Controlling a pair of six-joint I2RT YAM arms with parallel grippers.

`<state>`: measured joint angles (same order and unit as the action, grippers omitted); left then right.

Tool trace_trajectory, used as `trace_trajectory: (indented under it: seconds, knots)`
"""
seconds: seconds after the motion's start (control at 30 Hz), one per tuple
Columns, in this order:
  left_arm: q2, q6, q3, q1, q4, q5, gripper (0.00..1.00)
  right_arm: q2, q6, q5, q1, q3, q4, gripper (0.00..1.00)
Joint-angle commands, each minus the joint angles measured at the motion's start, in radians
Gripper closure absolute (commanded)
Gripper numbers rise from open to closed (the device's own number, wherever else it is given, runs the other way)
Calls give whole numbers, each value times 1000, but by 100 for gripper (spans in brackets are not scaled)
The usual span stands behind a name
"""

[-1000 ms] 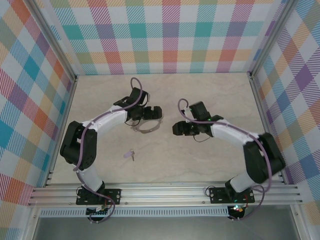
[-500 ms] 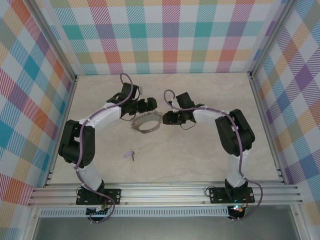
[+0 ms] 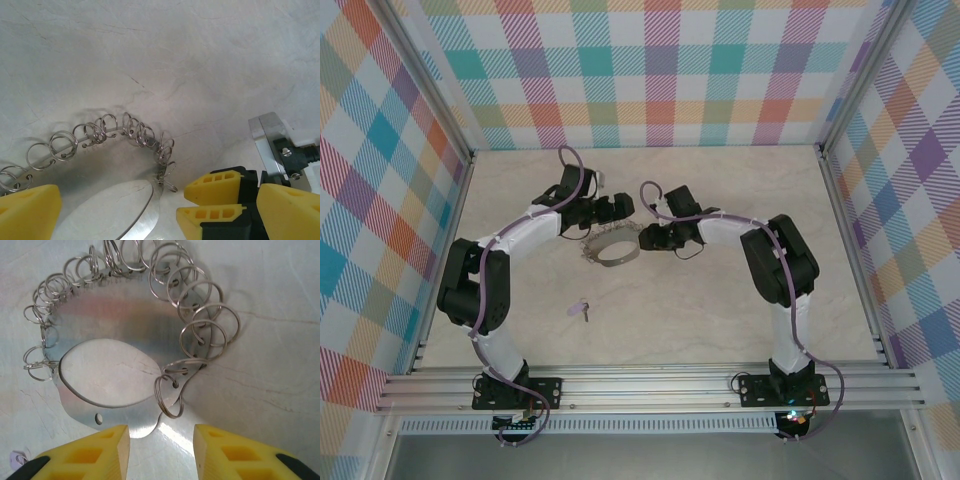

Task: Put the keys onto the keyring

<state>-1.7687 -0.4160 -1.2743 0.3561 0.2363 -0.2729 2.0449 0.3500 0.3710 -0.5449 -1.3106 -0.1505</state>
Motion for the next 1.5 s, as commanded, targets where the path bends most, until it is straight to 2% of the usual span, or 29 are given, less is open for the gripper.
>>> trace_trajectory:
  seconds: [0.0,0.87,1.23,1.47]
  knots:
    - [-15,-18,-22,-14,-31,-21,0,25,-20,2,-7,-43,-3,62]
    - [-18,-32,-12,-23,-67,-42,0,102,-37,10,-7,-107,-25,75]
    - [-24,-32,-13,-25,-77,-48,0,109,-48,14,-6,-109,-33,86]
    - [-26,-32,-10,-25,-80,-52,0,99,-64,14,-6,-107,-46,100]
